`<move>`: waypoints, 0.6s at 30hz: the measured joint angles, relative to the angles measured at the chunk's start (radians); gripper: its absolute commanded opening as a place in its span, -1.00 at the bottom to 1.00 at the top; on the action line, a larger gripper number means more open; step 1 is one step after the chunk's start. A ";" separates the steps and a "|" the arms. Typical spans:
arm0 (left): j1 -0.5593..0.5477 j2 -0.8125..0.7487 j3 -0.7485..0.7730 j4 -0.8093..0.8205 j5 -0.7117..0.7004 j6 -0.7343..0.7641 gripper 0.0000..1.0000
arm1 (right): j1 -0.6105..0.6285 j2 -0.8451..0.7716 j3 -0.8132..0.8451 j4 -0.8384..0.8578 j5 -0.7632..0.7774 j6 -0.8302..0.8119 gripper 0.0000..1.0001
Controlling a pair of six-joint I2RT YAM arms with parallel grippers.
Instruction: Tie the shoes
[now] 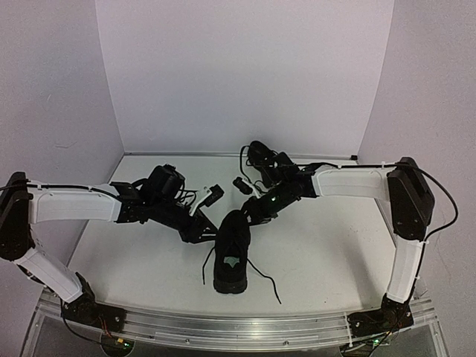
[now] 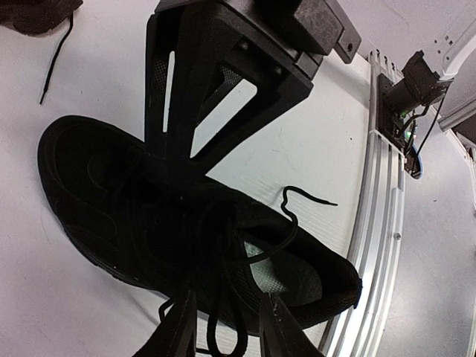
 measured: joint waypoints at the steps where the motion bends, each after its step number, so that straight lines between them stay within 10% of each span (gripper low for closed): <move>1: 0.000 0.004 0.000 -0.004 0.004 0.005 -0.54 | 0.000 0.005 0.004 -0.002 -0.001 -0.002 -0.42; 18: 0.000 0.038 -0.023 -0.008 0.011 0.039 -0.69 | 0.028 0.083 0.067 -0.064 -0.037 -0.057 -0.44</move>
